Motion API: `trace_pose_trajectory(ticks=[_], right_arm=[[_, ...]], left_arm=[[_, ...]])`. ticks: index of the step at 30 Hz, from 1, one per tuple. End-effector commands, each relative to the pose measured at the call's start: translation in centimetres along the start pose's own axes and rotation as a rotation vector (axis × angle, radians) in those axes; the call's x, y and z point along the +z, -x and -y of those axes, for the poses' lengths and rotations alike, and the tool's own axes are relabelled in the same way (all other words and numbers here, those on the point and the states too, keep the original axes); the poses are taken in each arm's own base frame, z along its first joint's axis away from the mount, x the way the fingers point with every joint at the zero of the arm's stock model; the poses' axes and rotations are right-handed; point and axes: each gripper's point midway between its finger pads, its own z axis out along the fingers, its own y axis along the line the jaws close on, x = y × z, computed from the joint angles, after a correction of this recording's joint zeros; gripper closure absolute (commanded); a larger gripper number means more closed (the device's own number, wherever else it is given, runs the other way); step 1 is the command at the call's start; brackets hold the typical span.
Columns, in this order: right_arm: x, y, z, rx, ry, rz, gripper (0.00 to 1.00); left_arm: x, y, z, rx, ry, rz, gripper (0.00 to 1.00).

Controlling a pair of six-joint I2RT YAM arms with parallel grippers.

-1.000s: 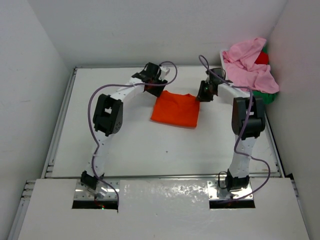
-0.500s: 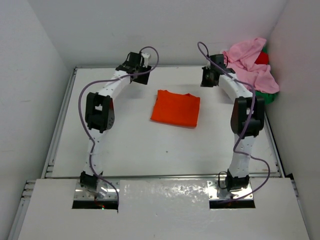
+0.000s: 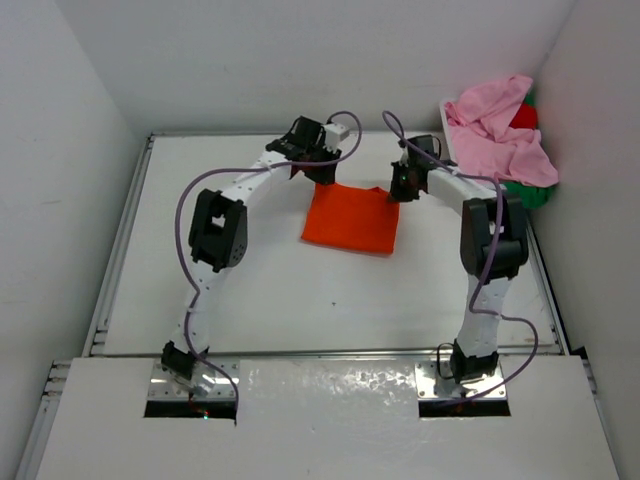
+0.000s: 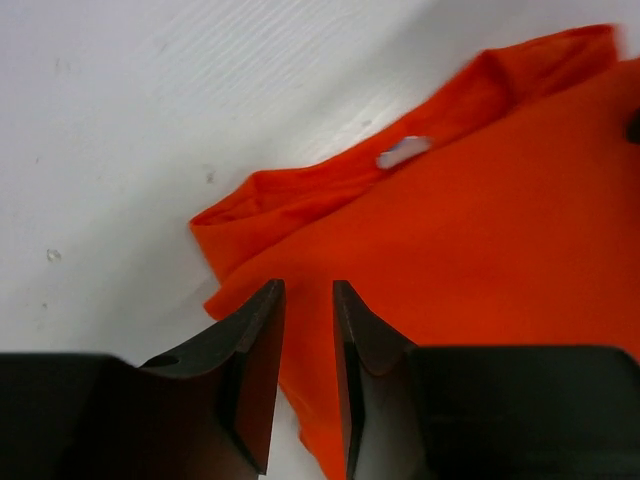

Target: Fold and stack the t-shirts

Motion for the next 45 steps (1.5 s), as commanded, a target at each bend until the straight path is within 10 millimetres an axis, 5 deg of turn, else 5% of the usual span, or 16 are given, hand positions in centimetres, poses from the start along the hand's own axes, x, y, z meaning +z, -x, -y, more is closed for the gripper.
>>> trace_pose_trajectory(ticks=[1, 6, 12, 15, 21, 27, 31, 37, 45], right_arm=[[1.7, 1.6, 0.9, 0.010, -0.037, 0.019, 1.00], [3.9, 1.8, 1.9, -0.002, -0.067, -0.014, 1.00], [3.5, 3.6, 2.5, -0.021, -0.089, 0.011, 1.00], [2.4, 5.2, 2.1, -0.048, -0.089, 0.036, 1.00], [-2.0, 8.1, 1.5, -0.091, -0.120, 0.103, 0.94], [-6.0, 6.6, 0.7, -0.081, -0.087, 0.145, 0.89], [-7.4, 5.5, 0.4, -0.080, -0.076, 0.148, 0.89], [-8.4, 2.8, 1.1, -0.077, -0.086, 0.125, 0.89], [-9.1, 1.4, 1.0, -0.055, -0.073, 0.141, 0.89]], left_arm=[[1.4, -0.6, -4.4, -0.061, 0.141, -0.003, 0.76], [1.7, -0.1, -6.2, -0.086, 0.212, 0.021, 0.74], [1.7, 0.3, -8.0, -0.114, 0.289, 0.042, 0.67], [0.4, 2.0, -8.8, -0.139, 0.308, 0.089, 0.54], [-4.5, 3.8, -8.1, -0.186, 0.246, 0.121, 0.48], [-3.4, -6.2, -0.7, -0.274, -0.004, -0.141, 0.48], [-2.9, -8.5, 3.0, -0.247, -0.086, -0.207, 0.48], [-2.9, -8.0, 2.0, -0.254, -0.025, -0.187, 0.49], [-1.0, -11.5, 0.8, -0.274, 0.066, -0.275, 0.62]])
